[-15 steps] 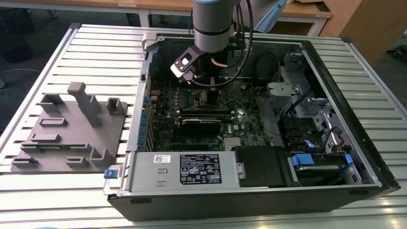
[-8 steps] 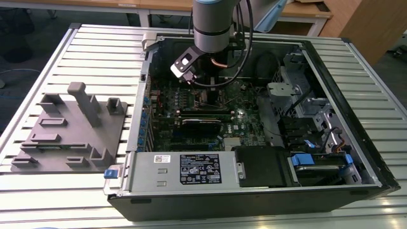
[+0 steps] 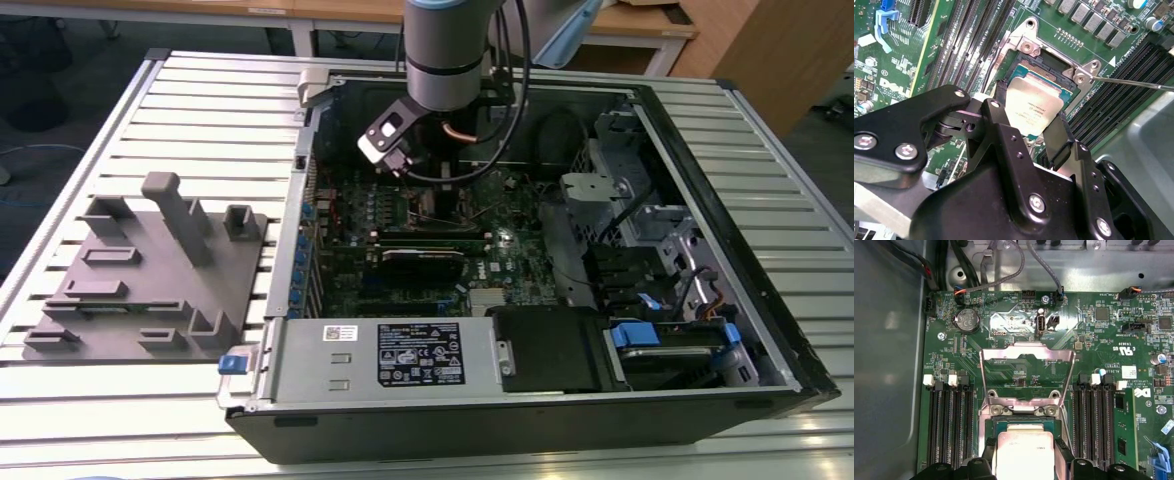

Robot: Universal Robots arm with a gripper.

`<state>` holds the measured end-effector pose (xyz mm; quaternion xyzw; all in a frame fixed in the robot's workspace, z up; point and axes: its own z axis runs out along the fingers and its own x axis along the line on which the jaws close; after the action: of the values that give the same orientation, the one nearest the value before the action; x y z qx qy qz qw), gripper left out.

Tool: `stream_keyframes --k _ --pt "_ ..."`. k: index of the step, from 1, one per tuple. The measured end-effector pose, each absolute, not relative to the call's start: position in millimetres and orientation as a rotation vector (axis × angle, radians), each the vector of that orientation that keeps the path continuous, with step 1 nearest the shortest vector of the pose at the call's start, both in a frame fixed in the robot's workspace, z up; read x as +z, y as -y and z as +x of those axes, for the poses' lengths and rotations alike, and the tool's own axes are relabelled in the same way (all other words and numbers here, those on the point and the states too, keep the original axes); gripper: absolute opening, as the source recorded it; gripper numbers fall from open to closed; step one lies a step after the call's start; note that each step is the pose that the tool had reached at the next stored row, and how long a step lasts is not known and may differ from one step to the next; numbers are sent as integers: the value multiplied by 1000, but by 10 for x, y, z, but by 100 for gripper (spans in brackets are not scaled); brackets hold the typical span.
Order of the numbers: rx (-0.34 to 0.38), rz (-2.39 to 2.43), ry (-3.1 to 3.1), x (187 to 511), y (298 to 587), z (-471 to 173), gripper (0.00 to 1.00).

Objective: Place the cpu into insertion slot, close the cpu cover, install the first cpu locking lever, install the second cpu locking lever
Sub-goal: 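Place the cpu into insertion slot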

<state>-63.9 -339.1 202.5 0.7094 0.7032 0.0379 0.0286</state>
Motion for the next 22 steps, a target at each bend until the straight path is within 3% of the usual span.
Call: stream_keyframes --k 22 --pt "117 2189 -2170 1968 3383 -665 54"
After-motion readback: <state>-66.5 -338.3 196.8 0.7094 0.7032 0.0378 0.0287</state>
